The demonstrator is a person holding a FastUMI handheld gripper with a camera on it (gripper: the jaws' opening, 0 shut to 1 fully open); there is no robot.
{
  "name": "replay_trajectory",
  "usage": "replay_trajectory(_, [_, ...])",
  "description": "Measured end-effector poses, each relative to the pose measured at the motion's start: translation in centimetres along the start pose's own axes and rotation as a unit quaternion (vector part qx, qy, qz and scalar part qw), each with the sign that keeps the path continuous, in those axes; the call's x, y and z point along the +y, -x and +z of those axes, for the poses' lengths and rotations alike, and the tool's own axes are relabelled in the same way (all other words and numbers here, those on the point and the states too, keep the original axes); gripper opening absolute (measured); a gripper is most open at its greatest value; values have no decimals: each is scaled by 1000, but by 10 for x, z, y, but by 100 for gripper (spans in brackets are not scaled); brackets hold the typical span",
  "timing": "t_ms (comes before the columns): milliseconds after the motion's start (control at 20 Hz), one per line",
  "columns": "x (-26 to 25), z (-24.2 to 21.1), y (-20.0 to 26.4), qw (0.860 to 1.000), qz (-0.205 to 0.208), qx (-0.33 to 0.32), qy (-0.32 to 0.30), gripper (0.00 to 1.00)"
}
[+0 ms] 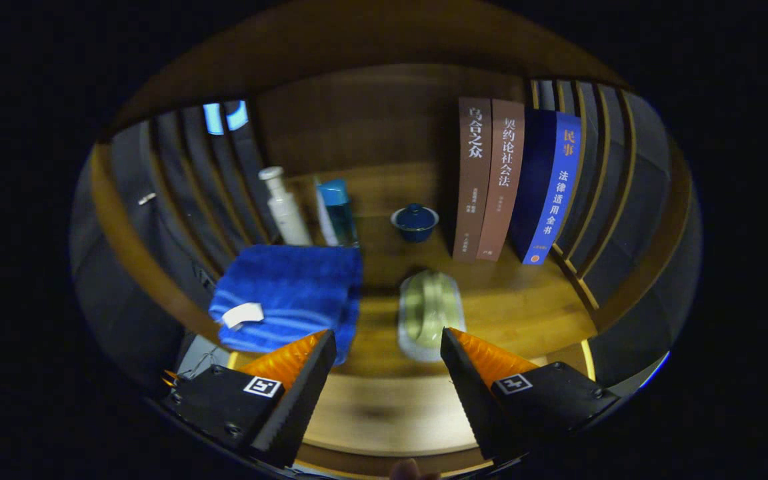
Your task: Pull open the drawer, take out the items inside it, and place them on the countertop above the cabinet.
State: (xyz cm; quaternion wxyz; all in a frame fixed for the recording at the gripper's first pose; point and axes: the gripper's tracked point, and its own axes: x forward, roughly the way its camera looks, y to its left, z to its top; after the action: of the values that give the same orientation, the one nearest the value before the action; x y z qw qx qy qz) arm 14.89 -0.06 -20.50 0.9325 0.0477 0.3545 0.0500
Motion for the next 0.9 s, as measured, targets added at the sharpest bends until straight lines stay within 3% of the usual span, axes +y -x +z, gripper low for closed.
replay_trajectory(300, [37,-40,82,993,32,-114,2,100])
replay_trajectory(450, [34,-55,119,980,20,-196,31,99])
replay_trajectory(600, [21,-86,146,971,2,-235,33,100])
replay_trajectory(800, [-12,-114,152,951,-47,-291,94,100])
replay_trajectory(900, [-18,-141,148,949,-49,-298,92,99])
